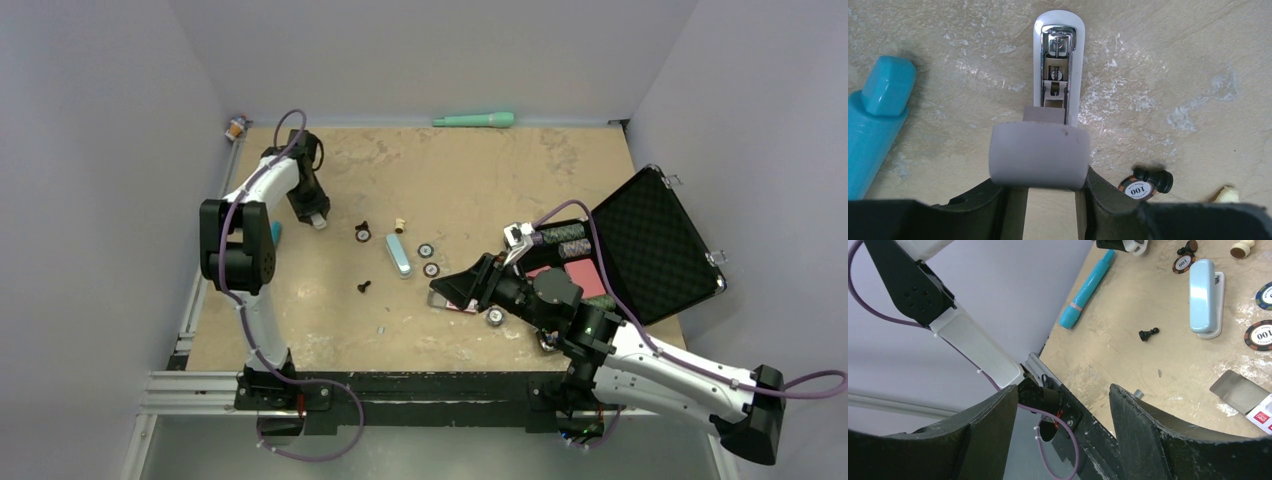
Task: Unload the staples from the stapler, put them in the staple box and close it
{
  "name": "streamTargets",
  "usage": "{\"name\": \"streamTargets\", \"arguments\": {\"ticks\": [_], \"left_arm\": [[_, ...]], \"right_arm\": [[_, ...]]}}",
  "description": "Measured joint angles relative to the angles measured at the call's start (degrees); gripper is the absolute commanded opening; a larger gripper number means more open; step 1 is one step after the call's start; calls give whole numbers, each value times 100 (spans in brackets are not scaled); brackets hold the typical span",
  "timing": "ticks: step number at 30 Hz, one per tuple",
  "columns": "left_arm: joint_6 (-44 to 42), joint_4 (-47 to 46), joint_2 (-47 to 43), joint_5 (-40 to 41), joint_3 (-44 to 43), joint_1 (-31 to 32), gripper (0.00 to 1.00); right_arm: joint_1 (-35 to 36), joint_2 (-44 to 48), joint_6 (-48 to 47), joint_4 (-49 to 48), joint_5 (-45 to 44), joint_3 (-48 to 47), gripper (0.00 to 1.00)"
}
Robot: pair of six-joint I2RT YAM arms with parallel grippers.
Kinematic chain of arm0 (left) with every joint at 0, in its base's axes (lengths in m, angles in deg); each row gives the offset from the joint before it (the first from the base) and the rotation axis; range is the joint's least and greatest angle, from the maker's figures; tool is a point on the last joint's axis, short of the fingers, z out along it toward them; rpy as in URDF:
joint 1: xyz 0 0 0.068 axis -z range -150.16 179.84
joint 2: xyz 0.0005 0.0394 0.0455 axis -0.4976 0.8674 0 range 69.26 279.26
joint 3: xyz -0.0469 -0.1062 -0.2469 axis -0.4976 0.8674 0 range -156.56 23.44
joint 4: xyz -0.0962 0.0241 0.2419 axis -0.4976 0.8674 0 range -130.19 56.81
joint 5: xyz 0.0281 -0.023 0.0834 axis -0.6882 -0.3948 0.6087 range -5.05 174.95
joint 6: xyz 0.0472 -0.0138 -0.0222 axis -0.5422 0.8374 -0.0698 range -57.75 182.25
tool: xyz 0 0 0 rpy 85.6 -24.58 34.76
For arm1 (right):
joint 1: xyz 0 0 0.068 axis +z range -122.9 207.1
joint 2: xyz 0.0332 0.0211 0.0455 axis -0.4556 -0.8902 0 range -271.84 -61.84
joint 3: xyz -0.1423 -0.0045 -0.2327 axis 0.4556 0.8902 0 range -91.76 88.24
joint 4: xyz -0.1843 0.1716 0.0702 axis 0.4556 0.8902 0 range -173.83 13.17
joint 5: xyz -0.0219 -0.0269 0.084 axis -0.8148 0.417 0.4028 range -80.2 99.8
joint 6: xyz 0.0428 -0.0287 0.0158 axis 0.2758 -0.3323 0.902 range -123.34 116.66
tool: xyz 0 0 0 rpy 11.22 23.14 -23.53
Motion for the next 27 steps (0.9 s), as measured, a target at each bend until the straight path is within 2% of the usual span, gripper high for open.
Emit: {"name": "streamTargets", "arguments": {"ticks": [3,7,9,11,18,27], "left_arm": [[4,9,28,-28,-39,-44,68],[22,13,52,-87,-42,-52,89],[17,11,52,-111,-46,-52,96],[17,22,50,-140,-46,-52,100],[20,44,-216,-267,13,-52,100],[87,-173,-1965,-901,859,9,100]], "right_arm": [[0,-127,0,-2,4,0,72],[0,-236,-2,-2,20,0,72],[0,-232,-2,2,20,0,73],[0,-203,-2,4,17,0,73],[0,-7,0,7,4,0,72],[0,-131,-7,153,-197,0,71]]}}
